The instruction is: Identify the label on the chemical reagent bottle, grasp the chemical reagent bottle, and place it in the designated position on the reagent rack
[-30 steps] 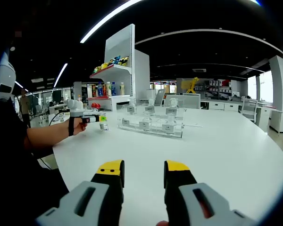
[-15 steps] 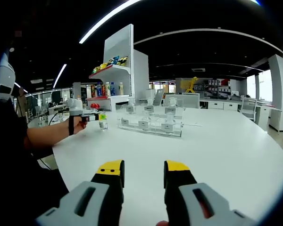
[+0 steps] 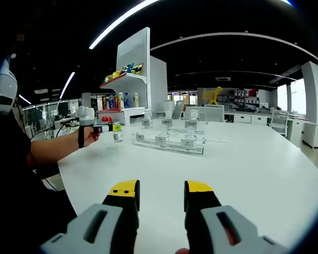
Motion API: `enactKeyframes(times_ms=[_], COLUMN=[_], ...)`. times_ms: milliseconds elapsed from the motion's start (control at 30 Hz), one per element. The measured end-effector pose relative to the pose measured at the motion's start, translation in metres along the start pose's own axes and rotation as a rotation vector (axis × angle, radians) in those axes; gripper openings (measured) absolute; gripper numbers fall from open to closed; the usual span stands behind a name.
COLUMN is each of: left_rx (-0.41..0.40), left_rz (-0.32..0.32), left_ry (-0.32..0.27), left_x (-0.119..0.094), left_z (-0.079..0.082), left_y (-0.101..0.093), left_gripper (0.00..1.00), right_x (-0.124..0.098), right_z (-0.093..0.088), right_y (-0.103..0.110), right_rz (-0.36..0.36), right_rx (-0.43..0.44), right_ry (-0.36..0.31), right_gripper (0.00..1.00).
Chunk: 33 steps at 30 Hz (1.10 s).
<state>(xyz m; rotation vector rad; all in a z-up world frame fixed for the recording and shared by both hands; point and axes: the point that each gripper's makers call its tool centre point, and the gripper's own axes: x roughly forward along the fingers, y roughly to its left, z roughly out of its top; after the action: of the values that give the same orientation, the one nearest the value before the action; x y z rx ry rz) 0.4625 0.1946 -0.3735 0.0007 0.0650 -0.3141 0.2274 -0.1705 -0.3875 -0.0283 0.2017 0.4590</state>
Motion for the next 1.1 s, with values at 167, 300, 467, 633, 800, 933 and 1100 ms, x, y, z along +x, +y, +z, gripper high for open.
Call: enactKeyframes(times_ms=[167,300,467,633,800,933,1100], left_rx=[-0.001,0.004,0.007,0.011,0.012,0.011,-0.001], left_rz=[-0.025,-0.035,-0.049,-0.064,-0.070,-0.076,-0.080], left_ry=[-0.005,-0.008,-0.012,-0.015,-0.021,-0.024,-0.023], left_x=[0.009,0.017,0.026,0.035,0.042,0.050,0.056], left_z=[0.010,0.016,0.023,0.030,0.037,0.043,0.045], left_y=[-0.008,-0.013,-0.019,-0.028,-0.033,-0.033,-0.034], left_gripper=[0.22,0.22,0.22,0.22,0.22,0.22,0.22], right_x=[0.000,-0.001,-0.002,-0.003,-0.003,-0.003,-0.003], right_z=[0.000,0.000,-0.001,-0.003,-0.004,-0.004,-0.005], right_y=[-0.001,-0.002,-0.005,-0.006,-0.008,-0.010,-0.007], right_rz=[-0.001,-0.001,-0.008,-0.010,-0.014,-0.017,-0.012], right_rx=[0.001,0.001,0.005,0.009,0.015,0.016,0.014], right_ry=[-0.002,-0.003,-0.004,-0.002,-0.001,-0.001,0.001], right_gripper=[0.33,0.33,0.33,0.33,0.33,0.33,0.33])
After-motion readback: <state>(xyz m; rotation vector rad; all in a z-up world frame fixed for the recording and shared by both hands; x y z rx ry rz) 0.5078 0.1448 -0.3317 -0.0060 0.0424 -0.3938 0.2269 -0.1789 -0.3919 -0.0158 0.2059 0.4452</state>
